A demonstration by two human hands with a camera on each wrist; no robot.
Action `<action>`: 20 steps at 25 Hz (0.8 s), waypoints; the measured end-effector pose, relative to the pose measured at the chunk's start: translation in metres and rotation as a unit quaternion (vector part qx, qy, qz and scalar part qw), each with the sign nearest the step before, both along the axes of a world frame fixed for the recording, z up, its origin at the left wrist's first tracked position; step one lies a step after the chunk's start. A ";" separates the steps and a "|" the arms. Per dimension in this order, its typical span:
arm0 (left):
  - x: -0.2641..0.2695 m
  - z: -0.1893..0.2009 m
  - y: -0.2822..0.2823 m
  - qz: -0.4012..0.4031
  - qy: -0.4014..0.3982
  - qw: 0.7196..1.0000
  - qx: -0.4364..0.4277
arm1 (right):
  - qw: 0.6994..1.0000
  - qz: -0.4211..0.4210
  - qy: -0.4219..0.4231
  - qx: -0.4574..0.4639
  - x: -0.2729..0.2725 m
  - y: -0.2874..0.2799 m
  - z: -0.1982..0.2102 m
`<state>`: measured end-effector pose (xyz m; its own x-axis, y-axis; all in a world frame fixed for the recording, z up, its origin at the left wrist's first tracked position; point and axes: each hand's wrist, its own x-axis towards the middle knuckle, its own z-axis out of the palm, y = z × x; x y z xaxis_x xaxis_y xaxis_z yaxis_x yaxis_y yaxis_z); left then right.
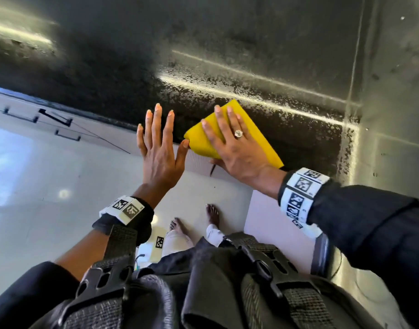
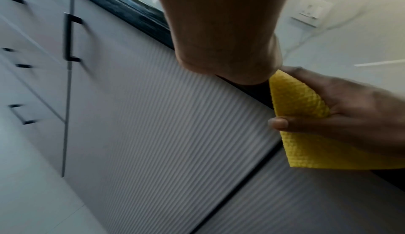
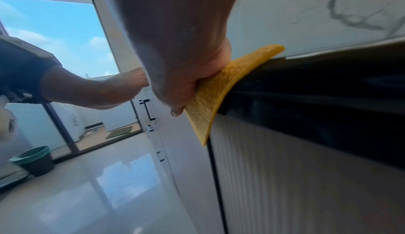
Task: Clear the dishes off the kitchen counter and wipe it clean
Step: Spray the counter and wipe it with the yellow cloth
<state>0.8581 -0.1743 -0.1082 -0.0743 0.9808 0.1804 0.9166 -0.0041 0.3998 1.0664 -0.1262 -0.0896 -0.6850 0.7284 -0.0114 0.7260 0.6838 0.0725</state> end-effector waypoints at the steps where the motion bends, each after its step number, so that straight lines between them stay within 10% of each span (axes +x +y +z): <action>1: -0.010 0.000 -0.001 0.033 -0.013 0.999 0.000 | 1.000 0.006 0.008 -0.006 -0.023 0.005 0.000; 9: -0.139 0.003 -0.002 0.229 -0.136 0.964 0.021 | 0.996 0.077 0.049 -0.020 -0.202 0.043 0.000; 20: -0.410 0.023 0.041 0.292 -0.238 0.926 0.007 | 0.993 0.097 0.050 -0.052 -0.520 0.104 0.006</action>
